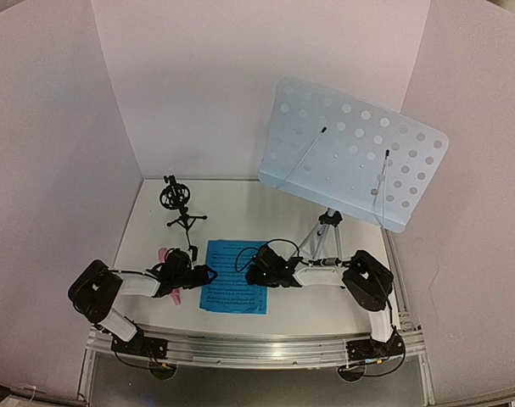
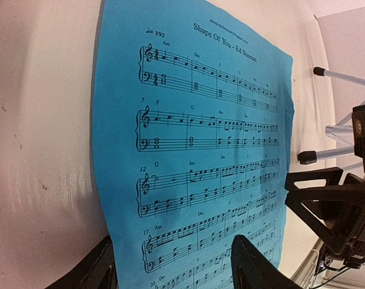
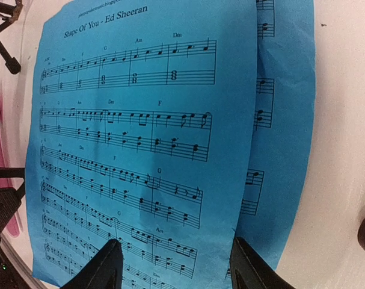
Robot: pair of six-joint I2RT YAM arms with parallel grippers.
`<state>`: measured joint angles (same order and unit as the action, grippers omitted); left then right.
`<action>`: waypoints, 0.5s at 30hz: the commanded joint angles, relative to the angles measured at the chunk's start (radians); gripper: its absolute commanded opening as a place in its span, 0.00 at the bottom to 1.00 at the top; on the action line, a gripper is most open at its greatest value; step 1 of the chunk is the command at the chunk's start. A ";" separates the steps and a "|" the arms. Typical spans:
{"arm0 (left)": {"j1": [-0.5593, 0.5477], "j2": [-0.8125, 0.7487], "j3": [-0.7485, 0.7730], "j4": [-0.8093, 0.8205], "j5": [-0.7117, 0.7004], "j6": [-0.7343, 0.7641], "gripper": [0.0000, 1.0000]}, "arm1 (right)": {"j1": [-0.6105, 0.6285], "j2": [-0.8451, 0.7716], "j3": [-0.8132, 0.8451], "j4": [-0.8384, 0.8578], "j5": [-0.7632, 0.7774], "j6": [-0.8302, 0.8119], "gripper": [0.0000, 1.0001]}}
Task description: Set up the instrument practice props
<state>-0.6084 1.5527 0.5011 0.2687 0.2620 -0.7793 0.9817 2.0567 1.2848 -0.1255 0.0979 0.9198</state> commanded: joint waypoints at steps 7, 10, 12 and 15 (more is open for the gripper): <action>0.027 -0.022 -0.045 -0.107 -0.012 -0.105 0.34 | -0.005 0.022 -0.076 -0.008 -0.052 0.039 0.59; 0.028 -0.028 -0.019 -0.125 -0.011 -0.103 0.19 | -0.010 0.015 -0.079 -0.008 -0.054 0.038 0.59; 0.032 -0.036 0.001 -0.163 -0.019 -0.100 0.08 | -0.015 0.010 -0.079 -0.008 -0.057 0.037 0.59; 0.043 -0.054 0.034 -0.217 -0.026 -0.090 0.00 | -0.020 0.003 -0.084 -0.009 -0.060 0.037 0.59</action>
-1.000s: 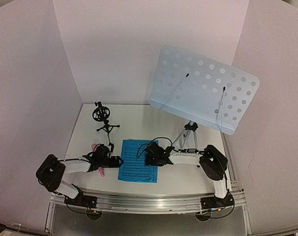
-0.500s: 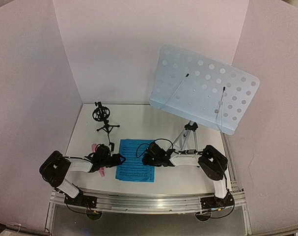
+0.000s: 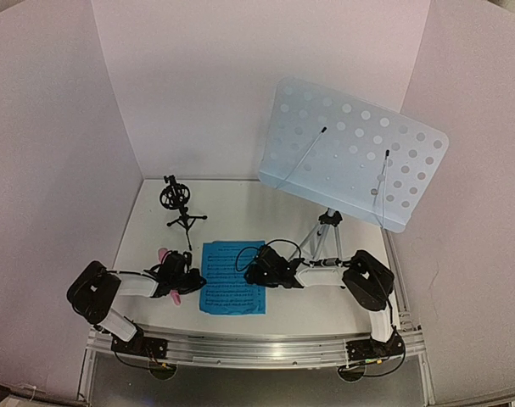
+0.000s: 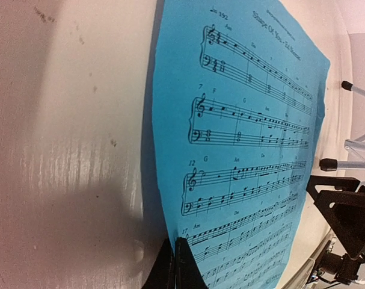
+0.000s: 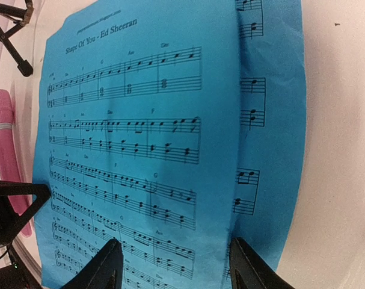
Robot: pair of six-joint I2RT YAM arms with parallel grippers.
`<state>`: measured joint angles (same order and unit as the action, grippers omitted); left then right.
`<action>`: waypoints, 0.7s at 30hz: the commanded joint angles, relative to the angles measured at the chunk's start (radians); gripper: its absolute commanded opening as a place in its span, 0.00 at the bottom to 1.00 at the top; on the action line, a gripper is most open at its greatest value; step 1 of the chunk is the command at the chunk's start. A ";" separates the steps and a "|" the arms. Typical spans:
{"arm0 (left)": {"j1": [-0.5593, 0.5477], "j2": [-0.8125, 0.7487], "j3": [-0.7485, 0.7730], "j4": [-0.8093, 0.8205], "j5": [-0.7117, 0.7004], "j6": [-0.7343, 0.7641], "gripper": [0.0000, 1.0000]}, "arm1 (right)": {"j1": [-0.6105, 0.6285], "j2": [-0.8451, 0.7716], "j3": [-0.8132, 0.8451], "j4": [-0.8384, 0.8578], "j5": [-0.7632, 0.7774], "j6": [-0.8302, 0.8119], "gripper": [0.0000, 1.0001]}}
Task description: Set up the instrument practice props
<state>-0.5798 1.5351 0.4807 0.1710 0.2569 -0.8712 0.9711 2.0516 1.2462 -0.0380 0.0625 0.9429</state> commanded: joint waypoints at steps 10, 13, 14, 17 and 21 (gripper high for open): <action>0.025 -0.120 0.191 -0.285 0.004 0.112 0.00 | -0.014 -0.033 -0.017 -0.106 -0.100 -0.088 0.60; 0.024 -0.166 0.249 -0.343 0.016 0.181 0.00 | -0.014 -0.079 0.008 -0.121 -0.143 -0.138 0.63; 0.024 -0.186 0.268 -0.366 0.017 0.202 0.00 | -0.014 -0.100 0.014 -0.127 -0.152 -0.149 0.64; 0.024 -0.253 0.328 -0.420 0.034 0.287 0.00 | -0.007 -0.155 0.028 -0.140 -0.163 -0.175 0.66; 0.022 -0.370 0.372 -0.452 0.070 0.398 0.00 | 0.013 -0.214 0.055 -0.148 -0.167 -0.210 0.70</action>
<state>-0.5610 1.2855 0.7787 -0.2136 0.2816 -0.6273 0.9634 1.9418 1.2379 -0.1561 -0.0742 0.7968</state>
